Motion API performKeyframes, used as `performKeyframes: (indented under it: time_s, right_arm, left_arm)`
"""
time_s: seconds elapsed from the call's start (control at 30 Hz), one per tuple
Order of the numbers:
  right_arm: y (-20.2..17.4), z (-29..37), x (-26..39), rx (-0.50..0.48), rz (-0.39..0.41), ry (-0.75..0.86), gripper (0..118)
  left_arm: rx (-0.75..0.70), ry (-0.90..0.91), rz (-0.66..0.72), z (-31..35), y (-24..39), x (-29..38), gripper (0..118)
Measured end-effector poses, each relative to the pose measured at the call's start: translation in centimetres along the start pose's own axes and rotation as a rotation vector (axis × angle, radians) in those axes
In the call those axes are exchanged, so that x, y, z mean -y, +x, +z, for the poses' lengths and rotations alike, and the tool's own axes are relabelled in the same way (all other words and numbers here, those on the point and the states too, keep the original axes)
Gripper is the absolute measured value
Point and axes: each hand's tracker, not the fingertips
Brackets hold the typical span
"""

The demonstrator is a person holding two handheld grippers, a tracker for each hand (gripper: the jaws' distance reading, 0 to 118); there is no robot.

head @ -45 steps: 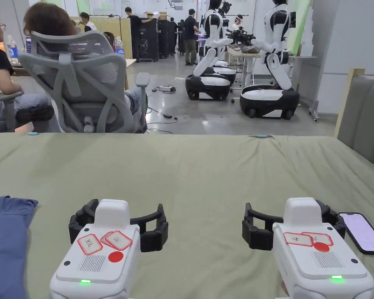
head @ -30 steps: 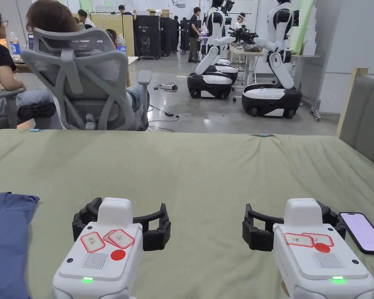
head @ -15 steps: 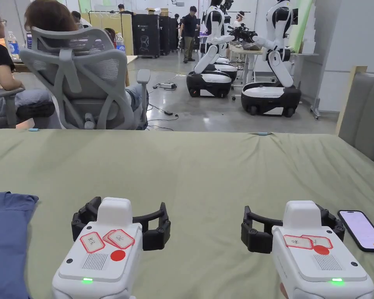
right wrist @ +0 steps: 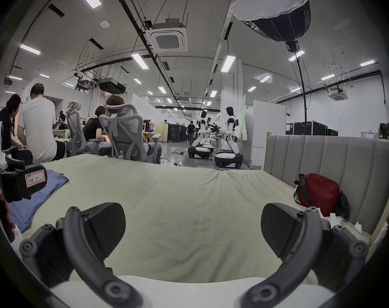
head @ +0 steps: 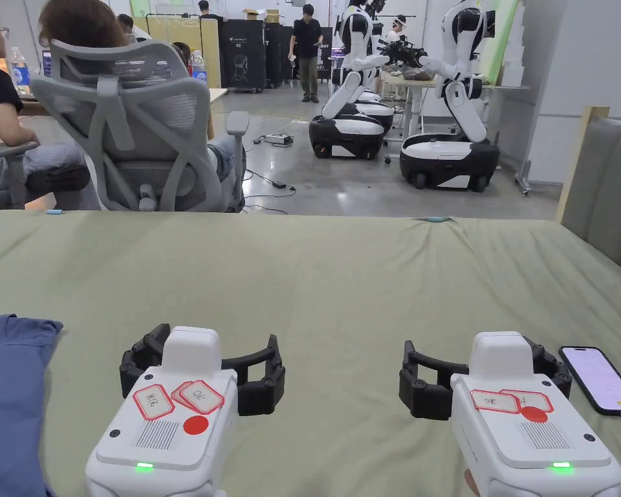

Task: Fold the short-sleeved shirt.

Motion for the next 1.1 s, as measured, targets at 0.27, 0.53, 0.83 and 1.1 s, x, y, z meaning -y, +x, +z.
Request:
performKeyframes:
  time_s: [0.27, 0.53, 0.83, 1.1]
  right_arm:
    - [-0.31, -0.02, -0.02, -0.010, 0.012, -0.009, 118]
    - [-0.39, 0.03, -0.16, -0.013, 0.003, -0.005, 118]
    - [-0.65, 0.08, -0.12, -0.019, 0.008, -0.013, 118]
    - [-0.54, 0.10, -0.09, -0.015, 0.006, -0.006, 118]
  left_arm:
    - [-0.013, -0.006, -0.006, -0.05, -0.05, 0.22, 118]
    - [-0.018, -0.008, 0.010, -0.16, -0.50, 0.46, 118]
    - [-0.026, -0.011, 0.002, 0.26, -0.38, 0.46, 118]
    - [-0.027, -0.008, 0.014, 0.30, -0.56, 0.35, 118]
